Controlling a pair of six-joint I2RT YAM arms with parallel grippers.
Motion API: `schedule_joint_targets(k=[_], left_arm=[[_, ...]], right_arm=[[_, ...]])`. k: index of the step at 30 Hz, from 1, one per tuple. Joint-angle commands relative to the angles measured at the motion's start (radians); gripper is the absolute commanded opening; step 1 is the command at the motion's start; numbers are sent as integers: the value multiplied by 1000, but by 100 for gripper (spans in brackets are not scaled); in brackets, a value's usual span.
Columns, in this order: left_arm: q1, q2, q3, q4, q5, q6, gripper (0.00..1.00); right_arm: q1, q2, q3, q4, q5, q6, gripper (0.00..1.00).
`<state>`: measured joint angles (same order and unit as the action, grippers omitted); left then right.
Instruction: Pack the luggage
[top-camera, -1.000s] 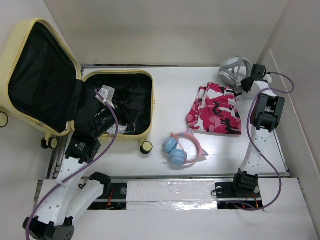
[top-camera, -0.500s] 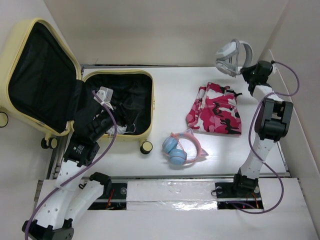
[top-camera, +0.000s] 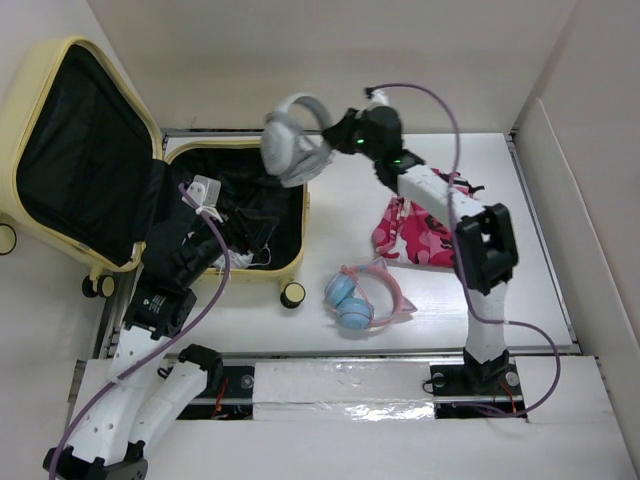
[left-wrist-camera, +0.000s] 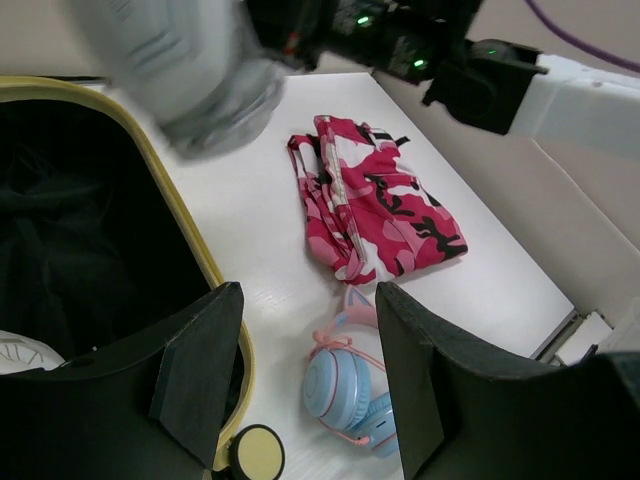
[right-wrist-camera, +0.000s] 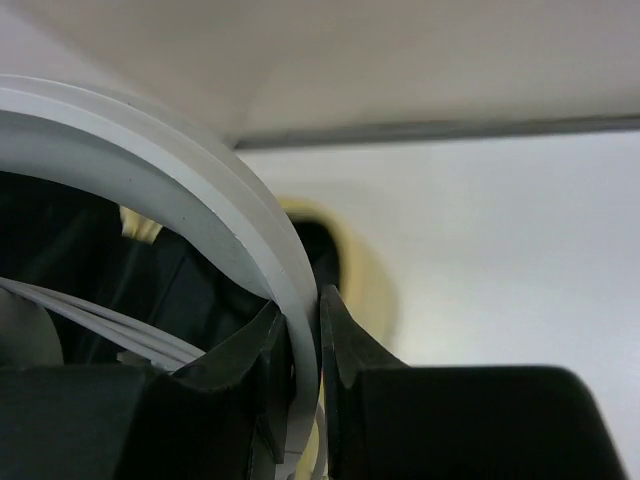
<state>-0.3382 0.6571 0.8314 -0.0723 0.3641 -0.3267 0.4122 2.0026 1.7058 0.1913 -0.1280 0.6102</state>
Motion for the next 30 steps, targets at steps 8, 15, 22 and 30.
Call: schedule_joint_targets(k=[8,15,22,30], left_arm=[[5,-33,-2,45,-4,-5,52],[5,-37,0,45,-4,-3,53],[5,-34,1,45,-2,-3,53],[5,-34,-3,45,-4,-5,53]], right_arm=[[229,356,635,-272,161,-144,0],[238,426,683,-282,268,-139,6],[257,440,669,-273,211,-188,40],[275,349,684,-308,217,-288,62]])
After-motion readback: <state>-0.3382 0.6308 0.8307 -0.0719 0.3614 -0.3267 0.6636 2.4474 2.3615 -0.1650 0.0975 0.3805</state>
